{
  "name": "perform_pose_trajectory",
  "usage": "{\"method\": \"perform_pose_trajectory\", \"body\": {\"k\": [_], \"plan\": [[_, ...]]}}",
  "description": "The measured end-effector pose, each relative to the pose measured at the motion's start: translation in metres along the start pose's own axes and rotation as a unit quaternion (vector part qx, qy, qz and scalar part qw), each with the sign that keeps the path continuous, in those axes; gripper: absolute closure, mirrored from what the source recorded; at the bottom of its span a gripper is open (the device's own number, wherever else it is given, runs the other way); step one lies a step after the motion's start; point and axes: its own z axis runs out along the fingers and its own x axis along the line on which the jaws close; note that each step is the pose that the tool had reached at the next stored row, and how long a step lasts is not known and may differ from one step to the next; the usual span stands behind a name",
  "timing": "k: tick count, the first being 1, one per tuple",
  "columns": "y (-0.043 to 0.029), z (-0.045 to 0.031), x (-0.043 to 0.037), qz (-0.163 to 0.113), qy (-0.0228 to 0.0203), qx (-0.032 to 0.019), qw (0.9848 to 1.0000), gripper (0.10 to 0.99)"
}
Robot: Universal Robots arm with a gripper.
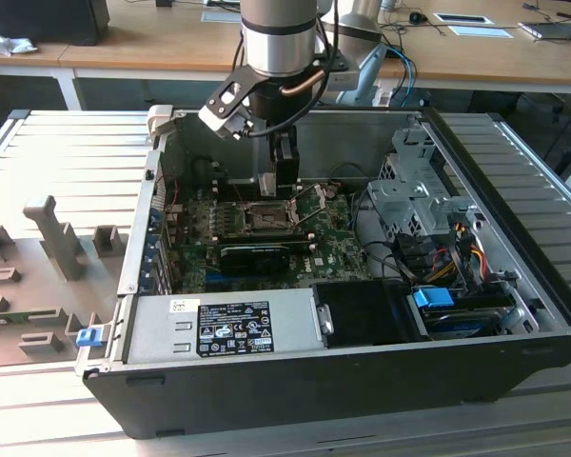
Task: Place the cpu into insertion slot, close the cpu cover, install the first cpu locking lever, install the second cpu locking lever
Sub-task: 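Place the cpu into insertion slot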
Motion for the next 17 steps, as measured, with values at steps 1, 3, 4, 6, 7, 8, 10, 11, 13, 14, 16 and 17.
{"method": "perform_pose_trajectory", "body": {"k": [1,3,4,6,7,8,10,11,13,14,16,17], "plan": [[0.0000,0.0004,0.0000,0.000,0.0000,0.0000,1.0000,0.557],[-0.0001,0.0008,0.0000,0.000,0.0000,0.0000,1.0000,0.557],[-0.0001,0.0012,0.0000,0.000,0.0000,0.0000,1.0000,0.557],[-0.0001,0.0018,-0.0001,0.000,0.0000,0.0000,1.0000,0.557],[-0.0002,0.0020,-0.0001,0.000,0.0000,0.0000,1.0000,0.557],[-0.0002,0.0022,-0.0001,0.000,0.0000,0.0000,1.0000,0.557],[-0.0002,0.0028,-0.0001,0.000,0.0000,0.0000,1.0000,0.557],[-0.0003,0.0031,-0.0001,0.000,0.0000,0.0000,1.0000,0.557],[-0.0003,0.0034,-0.0001,0.000,0.0000,0.0000,1.0000,0.557],[-0.0003,0.0036,-0.0001,0.000,0.0000,0.0000,1.0000,0.557],[-0.0003,0.0041,0.0000,0.000,0.0000,0.0000,1.0000,0.557],[-0.0004,0.0044,0.0001,0.000,0.0001,0.0000,1.0000,0.557]]}}
